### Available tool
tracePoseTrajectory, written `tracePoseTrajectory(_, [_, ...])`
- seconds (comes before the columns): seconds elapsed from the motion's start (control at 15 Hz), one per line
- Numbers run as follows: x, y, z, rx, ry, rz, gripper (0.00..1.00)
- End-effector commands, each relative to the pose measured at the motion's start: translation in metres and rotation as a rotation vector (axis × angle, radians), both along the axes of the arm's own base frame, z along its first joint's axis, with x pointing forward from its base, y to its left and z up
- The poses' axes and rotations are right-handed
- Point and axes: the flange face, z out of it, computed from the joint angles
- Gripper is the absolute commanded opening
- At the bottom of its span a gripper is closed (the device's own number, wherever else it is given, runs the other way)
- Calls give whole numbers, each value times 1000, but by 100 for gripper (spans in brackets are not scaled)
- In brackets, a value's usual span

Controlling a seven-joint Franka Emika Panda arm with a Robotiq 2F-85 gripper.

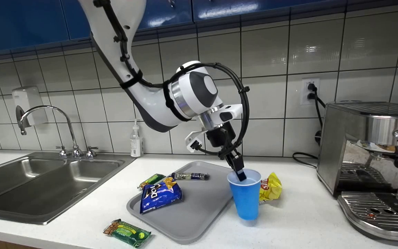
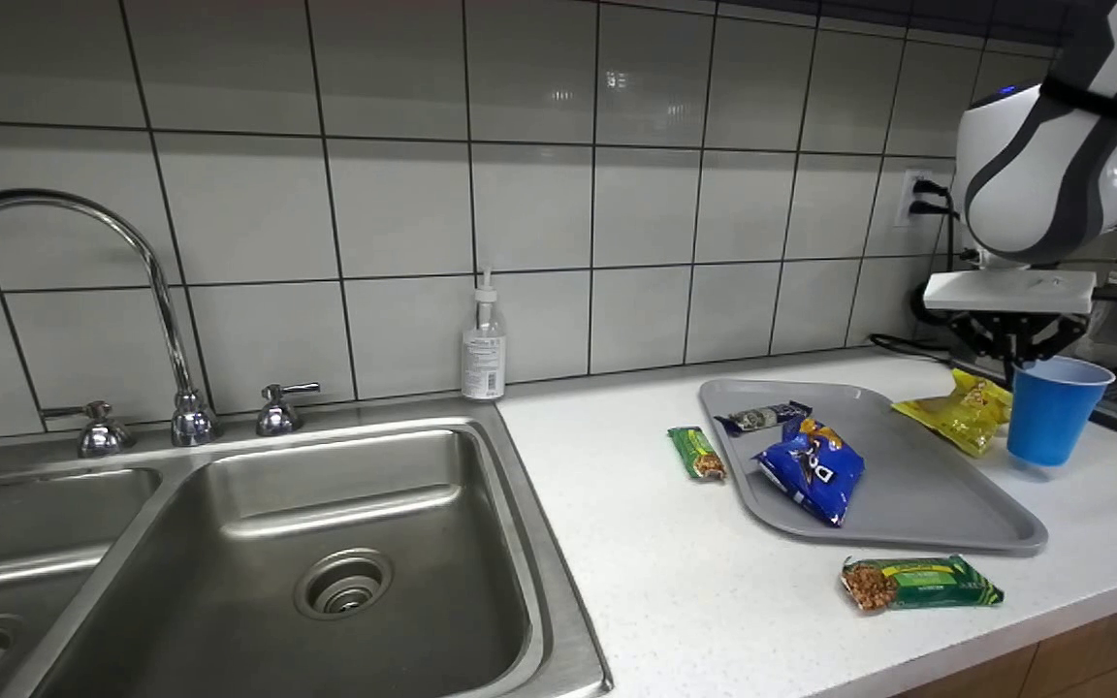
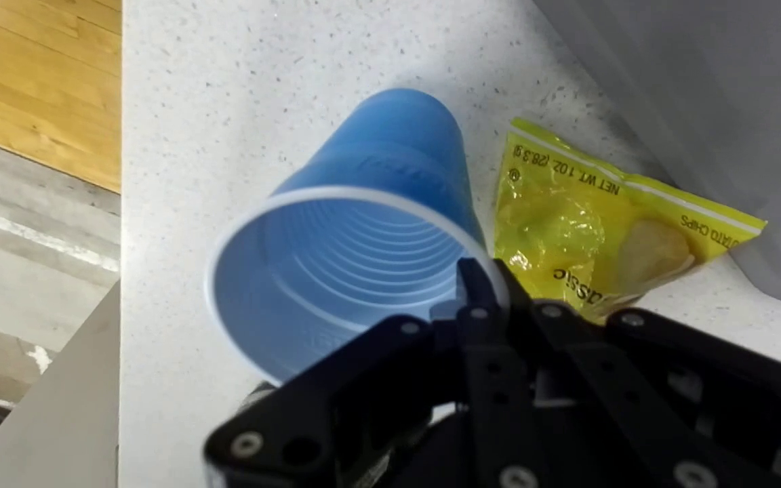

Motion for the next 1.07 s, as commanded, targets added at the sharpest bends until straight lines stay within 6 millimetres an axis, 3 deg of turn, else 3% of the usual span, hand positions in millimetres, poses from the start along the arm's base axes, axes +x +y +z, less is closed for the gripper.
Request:
tracePoseTrajectory(0.0, [-5, 9, 28, -15, -33, 53, 1])
tracePoseTrajectory(0.4, [0, 42, 45, -4, -61, 142, 1])
tracePoseTrajectory(1.0, [10, 116, 42, 45, -64, 287, 1])
